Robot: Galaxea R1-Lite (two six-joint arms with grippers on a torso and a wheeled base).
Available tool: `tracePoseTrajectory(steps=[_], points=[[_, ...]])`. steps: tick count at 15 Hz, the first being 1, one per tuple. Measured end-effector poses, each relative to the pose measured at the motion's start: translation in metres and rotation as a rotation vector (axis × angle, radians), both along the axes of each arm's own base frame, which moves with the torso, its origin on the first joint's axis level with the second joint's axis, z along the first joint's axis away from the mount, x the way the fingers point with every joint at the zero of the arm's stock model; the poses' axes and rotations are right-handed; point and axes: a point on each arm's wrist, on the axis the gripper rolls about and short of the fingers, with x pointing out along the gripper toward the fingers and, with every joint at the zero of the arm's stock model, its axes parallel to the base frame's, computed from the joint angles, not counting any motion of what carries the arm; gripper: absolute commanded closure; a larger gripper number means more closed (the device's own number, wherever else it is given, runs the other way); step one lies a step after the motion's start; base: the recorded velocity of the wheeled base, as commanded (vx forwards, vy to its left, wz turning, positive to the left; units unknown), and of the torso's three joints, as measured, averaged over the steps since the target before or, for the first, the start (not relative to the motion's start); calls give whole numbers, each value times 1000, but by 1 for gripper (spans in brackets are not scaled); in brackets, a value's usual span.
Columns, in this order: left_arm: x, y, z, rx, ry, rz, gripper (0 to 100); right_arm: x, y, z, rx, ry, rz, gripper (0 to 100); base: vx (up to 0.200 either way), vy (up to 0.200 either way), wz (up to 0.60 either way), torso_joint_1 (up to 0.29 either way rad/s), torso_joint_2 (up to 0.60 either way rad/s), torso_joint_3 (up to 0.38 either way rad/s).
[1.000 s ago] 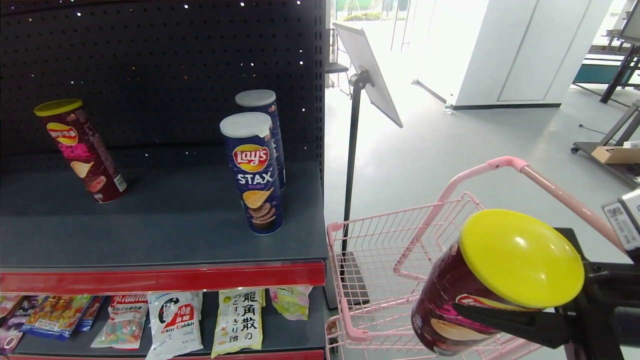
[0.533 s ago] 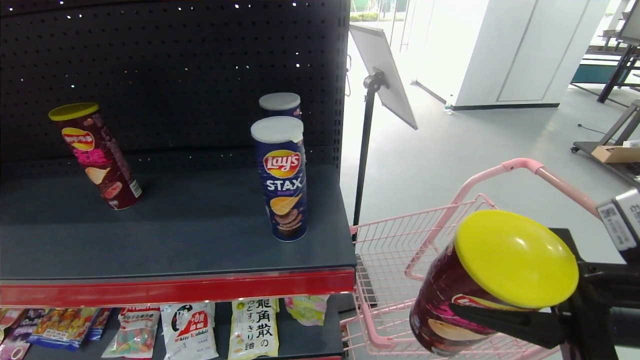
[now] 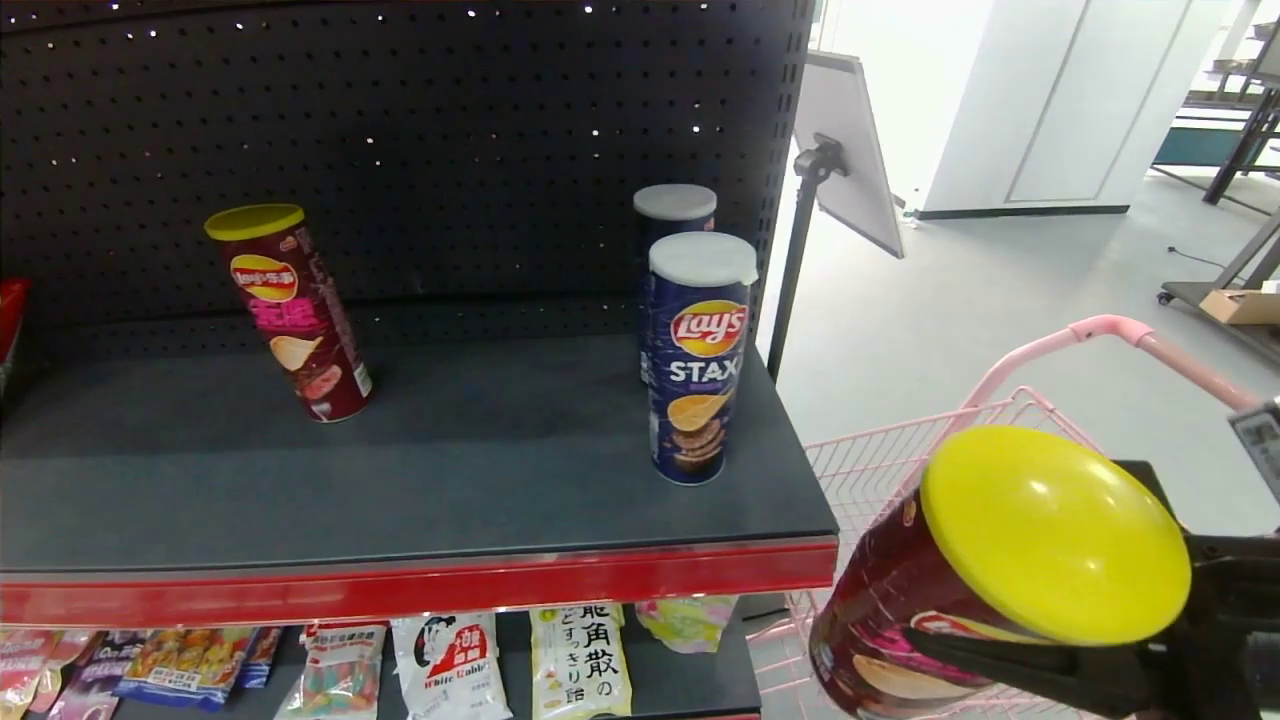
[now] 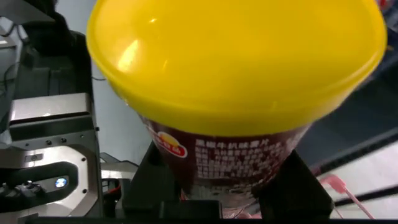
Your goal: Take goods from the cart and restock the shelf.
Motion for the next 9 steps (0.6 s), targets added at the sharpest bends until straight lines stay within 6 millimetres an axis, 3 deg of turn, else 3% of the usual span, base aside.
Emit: tracePoseTrajectory(steps=[9], points=[[0,0,0,0,0,0,0,-15,-2,-7,-3,6,50,100,0,200,0,1,0,2]])
